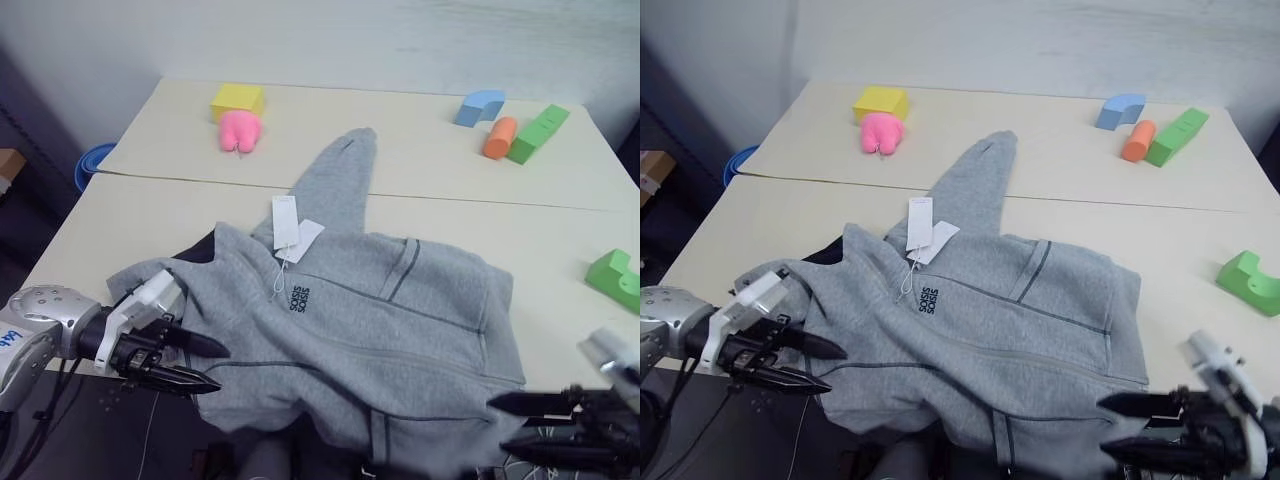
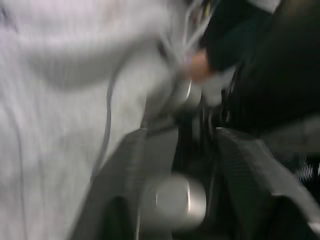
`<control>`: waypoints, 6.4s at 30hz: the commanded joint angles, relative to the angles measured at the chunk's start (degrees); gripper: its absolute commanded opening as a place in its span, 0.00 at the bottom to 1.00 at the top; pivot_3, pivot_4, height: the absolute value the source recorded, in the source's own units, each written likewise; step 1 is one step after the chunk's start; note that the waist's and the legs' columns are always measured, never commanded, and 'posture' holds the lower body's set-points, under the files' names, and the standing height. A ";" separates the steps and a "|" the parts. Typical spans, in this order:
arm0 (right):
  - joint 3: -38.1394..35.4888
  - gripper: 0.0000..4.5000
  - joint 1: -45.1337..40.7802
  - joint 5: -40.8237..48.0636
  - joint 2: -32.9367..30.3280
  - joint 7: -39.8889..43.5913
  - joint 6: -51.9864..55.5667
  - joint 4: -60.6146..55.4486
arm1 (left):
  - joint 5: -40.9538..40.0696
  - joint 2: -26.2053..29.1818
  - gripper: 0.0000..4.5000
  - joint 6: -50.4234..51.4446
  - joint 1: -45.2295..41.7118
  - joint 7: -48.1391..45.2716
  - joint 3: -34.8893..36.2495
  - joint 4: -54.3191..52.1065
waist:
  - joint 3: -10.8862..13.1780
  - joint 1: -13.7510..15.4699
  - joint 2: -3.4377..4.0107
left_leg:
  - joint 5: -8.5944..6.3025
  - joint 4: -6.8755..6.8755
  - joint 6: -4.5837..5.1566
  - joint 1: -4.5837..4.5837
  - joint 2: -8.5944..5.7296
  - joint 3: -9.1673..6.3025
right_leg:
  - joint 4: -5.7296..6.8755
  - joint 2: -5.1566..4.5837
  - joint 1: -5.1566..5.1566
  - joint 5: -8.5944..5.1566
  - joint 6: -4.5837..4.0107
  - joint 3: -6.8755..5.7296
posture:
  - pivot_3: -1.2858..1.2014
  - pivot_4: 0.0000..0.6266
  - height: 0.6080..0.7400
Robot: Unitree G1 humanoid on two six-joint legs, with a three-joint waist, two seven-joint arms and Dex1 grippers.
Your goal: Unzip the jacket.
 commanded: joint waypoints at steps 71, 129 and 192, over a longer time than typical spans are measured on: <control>34.63 0.79 -52.53 -50.82 5.87 -13.65 -57.95 24.62 | 20.45 -22.14 1.00 -31.35 -20.47 9.70 -7.47 18.54 | 0.02 -1.58 0.14 | 0.16 0.05 0.07 0.03 -0.19 0.72 | 0.51 0.18 -0.45 0.06 0.12 -0.05 | 0.52 0.24 1.00; 43.04 0.01 -69.94 -87.72 25.07 -60.62 -73.96 41.40 | 36.02 -38.40 1.00 -26.14 -18.52 31.98 -17.79 28.51 | 0.01 -1.47 0.11 | 0.25 0.10 0.25 -0.31 -0.58 0.21 | 0.73 -0.11 -0.59 0.07 0.13 -0.11 | 0.52 0.24 1.00; 7.32 0.01 -27.55 -79.91 -6.02 -63.35 -76.69 58.81 | 39.41 -25.08 1.00 -25.91 -7.76 25.26 -23.54 38.14 | -2.61 -4.20 1.88 | -0.37 -2.25 -0.64 3.18 0.24 1.48 | -0.73 0.12 1.76 -0.73 0.02 1.42 | 0.52 0.24 1.00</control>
